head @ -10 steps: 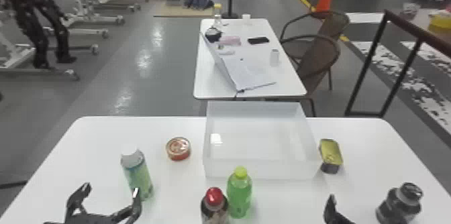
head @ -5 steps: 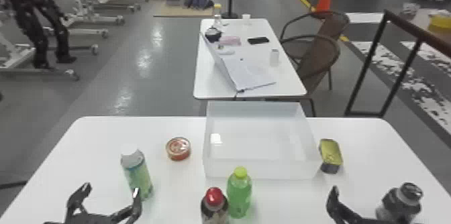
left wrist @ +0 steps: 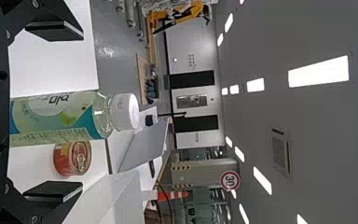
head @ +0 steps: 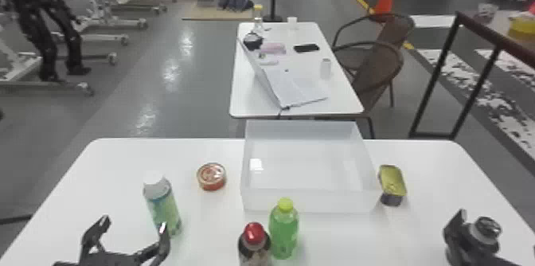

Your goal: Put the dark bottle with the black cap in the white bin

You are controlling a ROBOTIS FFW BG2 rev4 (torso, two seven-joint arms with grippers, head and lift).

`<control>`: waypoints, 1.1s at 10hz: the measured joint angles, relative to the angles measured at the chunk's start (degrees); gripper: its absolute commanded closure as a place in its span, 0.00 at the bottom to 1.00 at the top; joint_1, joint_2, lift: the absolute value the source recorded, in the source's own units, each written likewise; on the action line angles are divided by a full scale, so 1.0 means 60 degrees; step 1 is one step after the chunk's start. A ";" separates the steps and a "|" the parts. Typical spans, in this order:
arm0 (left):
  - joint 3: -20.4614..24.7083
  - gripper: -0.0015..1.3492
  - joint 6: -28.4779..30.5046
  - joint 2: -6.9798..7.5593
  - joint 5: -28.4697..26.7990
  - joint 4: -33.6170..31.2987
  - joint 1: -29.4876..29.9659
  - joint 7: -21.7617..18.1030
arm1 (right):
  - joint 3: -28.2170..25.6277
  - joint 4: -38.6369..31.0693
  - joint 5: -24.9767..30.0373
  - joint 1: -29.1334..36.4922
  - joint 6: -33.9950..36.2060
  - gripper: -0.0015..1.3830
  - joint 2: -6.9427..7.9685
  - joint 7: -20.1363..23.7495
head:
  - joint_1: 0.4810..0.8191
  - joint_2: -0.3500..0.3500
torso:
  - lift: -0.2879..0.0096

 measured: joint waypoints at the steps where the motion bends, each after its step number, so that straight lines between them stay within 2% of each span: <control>1: 0.0005 0.13 -0.0001 0.0000 0.0006 0.0000 -0.0001 0.0000 | -0.0092 0.0301 0.0057 0.0041 -0.0432 0.13 0.0145 -0.0262 | 0.20 0.50 | 0.63; 2: 0.0004 0.12 -0.0001 0.0000 0.0015 -0.0001 -0.0008 0.0000 | -0.0158 0.0642 -0.0025 0.0047 -0.0841 0.13 0.0268 -0.0337 | 0.20 0.50 | 0.63; 4: -0.0005 0.12 0.0000 0.0000 0.0058 -0.0005 -0.0021 0.0000 | -0.0216 0.1405 -0.0554 0.0030 -0.1597 0.13 0.0362 -0.0335 | 0.20 0.50 | 0.63; 7: 0.0005 0.12 0.0013 0.0000 0.0099 -0.0005 -0.0029 0.0000 | -0.0359 0.2419 -0.1040 -0.0102 -0.2309 0.13 0.0365 -0.0368 | 0.20 0.50 | 0.63; 11: 0.0030 0.12 -0.0031 0.0000 0.0136 -0.0002 -0.0019 0.0000 | -0.0674 0.3887 -0.1461 -0.0779 -0.2500 0.13 0.0355 -0.0397 | 0.20 0.50 | 0.63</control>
